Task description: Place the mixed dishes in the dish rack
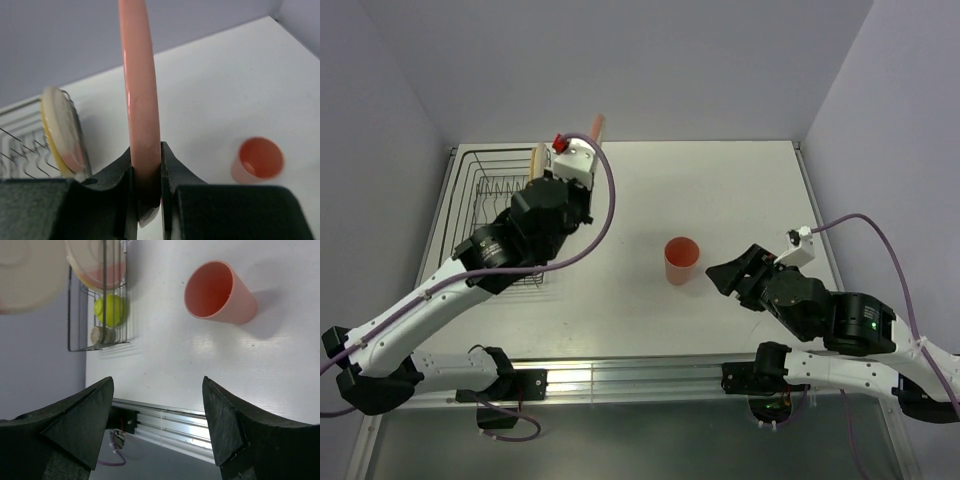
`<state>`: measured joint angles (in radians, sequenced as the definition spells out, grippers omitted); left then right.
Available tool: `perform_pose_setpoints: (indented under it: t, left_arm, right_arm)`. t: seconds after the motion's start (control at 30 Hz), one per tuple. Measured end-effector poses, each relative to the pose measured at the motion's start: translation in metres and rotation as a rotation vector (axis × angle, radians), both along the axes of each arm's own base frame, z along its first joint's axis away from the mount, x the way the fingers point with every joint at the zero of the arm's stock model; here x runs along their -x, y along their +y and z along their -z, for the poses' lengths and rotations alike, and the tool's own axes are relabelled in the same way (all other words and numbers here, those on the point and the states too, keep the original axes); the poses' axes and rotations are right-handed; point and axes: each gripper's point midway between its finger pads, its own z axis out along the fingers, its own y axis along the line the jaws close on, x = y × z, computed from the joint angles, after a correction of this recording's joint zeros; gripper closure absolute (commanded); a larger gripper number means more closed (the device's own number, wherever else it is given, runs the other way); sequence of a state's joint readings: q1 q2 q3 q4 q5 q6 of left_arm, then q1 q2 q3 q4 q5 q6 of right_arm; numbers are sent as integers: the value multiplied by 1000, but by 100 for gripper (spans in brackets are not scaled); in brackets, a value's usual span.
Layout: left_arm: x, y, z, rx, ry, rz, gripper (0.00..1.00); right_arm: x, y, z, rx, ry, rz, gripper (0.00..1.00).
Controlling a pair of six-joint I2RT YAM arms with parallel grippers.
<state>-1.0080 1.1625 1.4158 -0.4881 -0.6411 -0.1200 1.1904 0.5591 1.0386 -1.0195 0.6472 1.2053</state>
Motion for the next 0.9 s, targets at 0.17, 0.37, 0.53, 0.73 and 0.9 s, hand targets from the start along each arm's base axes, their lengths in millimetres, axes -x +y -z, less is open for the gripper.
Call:
perform_pose_setpoints:
  t: [0.17, 0.37, 0.53, 0.73, 0.9]
  left_arm:
    - [-51, 47, -18, -59, -140, -134, 100]
    - [-95, 106, -21, -77, -248, -261, 100]
    - [-114, 146, -30, -38, -312, -359, 100]
    - [-141, 205, -25, 93, -273, -453, 100]
    - [-166, 239, 8, 158, -153, -487, 100]
  right_arm:
    - [1, 1, 20, 66, 32, -2, 22]
    - [-2, 7, 28, 118, 44, -9, 21]
    - [-4, 11, 35, 179, 47, -24, 21]
    - [-5, 12, 38, 215, 43, -35, 21]
    - [-6, 9, 40, 216, 33, -35, 21]
